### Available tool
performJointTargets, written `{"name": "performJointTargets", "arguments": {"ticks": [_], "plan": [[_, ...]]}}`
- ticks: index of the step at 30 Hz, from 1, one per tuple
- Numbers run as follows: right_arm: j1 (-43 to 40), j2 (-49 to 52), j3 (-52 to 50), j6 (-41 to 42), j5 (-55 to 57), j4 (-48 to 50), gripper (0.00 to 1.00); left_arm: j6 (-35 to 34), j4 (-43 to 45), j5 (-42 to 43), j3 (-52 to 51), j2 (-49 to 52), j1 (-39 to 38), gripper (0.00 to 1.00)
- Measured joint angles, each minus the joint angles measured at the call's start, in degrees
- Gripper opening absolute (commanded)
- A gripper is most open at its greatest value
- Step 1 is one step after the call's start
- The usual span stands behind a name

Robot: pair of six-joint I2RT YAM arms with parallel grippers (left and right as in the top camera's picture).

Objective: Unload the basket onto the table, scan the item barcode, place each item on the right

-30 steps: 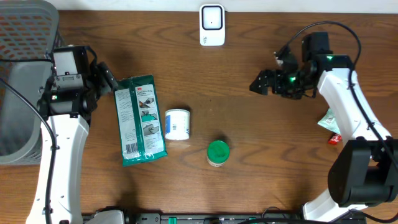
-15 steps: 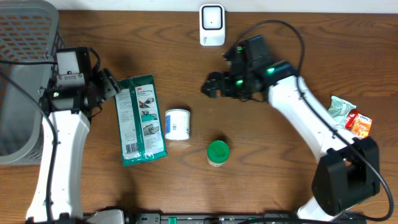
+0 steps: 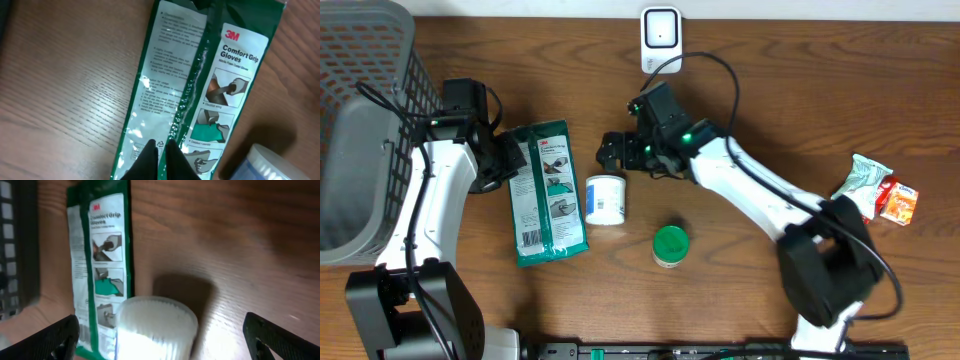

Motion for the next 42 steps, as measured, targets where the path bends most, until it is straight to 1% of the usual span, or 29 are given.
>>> {"name": "performJointTargets", "arguments": {"ticks": [5, 10, 16, 20, 24, 28, 30, 37, 42], "plan": [[1.5, 3.9, 0.0, 0.0, -1.9, 0.9, 0.99, 0.0, -1.7, 1.4, 0.0, 0.2, 0.0, 0.07], [1.7, 4.2, 0.0, 0.0, -3.0, 1.0, 0.99, 0.0, -1.9, 3.6, -0.2, 0.8, -0.7, 0.07], [1.2, 4.2, 0.0, -2.6, -5.0, 0.5, 0.99, 0.0, -3.3, 4.9, -1.5, 0.8, -5.2, 0.08], [-1.2, 4.2, 0.0, -4.1, -8.2, 0.6, 0.99, 0.0, -4.3, 5.6, -2.0, 0.8, -7.6, 0.08], [-5.4, 4.2, 0.0, -3.9, -11.1, -0.8, 0.99, -0.1, -3.8, 5.6, -2.3, 0.8, -9.1, 0.08], [-8.9, 4.2, 0.0, -3.8, -13.1, -3.5, 0.99, -0.2, 1.1, 5.8, -4.9, 0.8, -11.0, 0.08], [-9.8, 4.2, 0.0, -3.9, -14.2, -4.5, 0.99, -0.4, 5.7, 5.8, -7.9, 0.8, -12.3, 0.08], [-9.5, 4.2, 0.0, -4.5, -16.4, -4.9, 0.99, -1.7, 15.1, 5.7, -14.4, 0.9, -13.6, 0.08], [-8.9, 4.2, 0.0, -4.7, -16.3, -3.9, 0.99, -2.8, 16.9, 7.1, -16.4, 0.9, -13.9, 0.08]]}}
